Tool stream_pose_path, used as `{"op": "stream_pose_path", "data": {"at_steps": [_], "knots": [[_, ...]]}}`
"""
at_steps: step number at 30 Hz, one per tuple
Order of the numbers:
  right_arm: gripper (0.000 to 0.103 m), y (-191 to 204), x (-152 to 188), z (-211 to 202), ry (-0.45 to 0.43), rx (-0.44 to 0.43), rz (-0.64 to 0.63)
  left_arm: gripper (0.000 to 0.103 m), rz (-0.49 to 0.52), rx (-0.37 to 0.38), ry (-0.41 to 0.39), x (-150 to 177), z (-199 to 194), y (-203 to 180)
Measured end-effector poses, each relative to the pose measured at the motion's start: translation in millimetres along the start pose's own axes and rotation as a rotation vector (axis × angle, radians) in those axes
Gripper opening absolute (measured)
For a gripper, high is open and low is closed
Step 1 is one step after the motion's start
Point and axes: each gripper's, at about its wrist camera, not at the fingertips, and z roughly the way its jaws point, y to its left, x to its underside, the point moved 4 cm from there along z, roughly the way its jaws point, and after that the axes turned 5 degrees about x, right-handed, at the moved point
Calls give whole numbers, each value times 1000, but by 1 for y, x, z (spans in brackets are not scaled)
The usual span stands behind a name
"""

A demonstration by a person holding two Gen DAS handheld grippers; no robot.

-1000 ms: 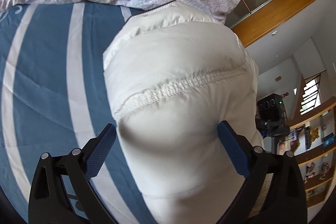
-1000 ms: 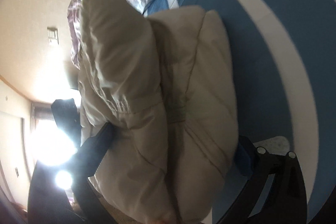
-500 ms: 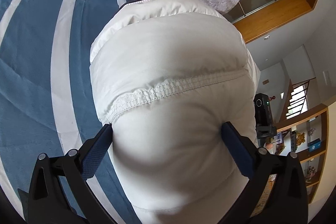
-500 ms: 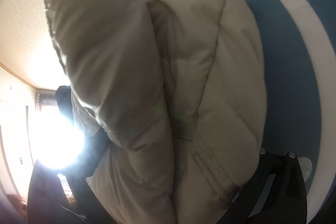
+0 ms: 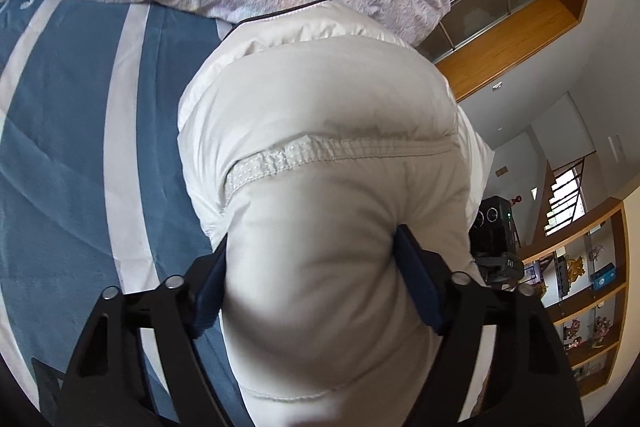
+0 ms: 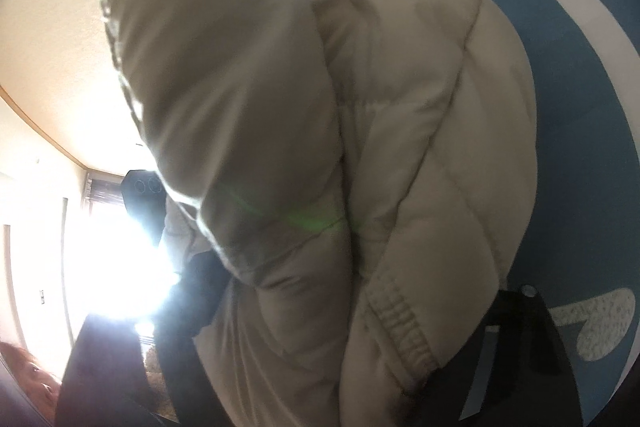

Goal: Fold large clothes
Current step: 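Hold the bundle with the right gripper while the left gripper pinches its seam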

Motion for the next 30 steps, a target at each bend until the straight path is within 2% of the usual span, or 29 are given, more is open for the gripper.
{"op": "stream_pose_path", "data": {"at_steps": [2,5,11,17,20,23,25,30], "knots": [[68,8,0,0,-9,3,-10,72,15,-10,-21,-2,-8,-1],[63,27,-1,7,-18,2,-33,70,30,-25,-56,-7,-21,-1],[60,51,-23,35,7,-17,-70,68,32,-78,-153,-25,-61,13],[59,99,-55,78,36,-34,-135,68,51,-146,-265,-50,-101,34],[59,118,-75,99,47,-7,-164,68,49,-177,-300,-61,-111,49],[59,127,-79,111,65,24,-181,68,11,-183,-312,-62,-117,69],[59,131,-60,107,79,41,-197,68,-12,-181,-297,-53,-117,81],[59,135,-50,107,84,54,-188,68,-20,-188,-292,-53,-116,82]]}}
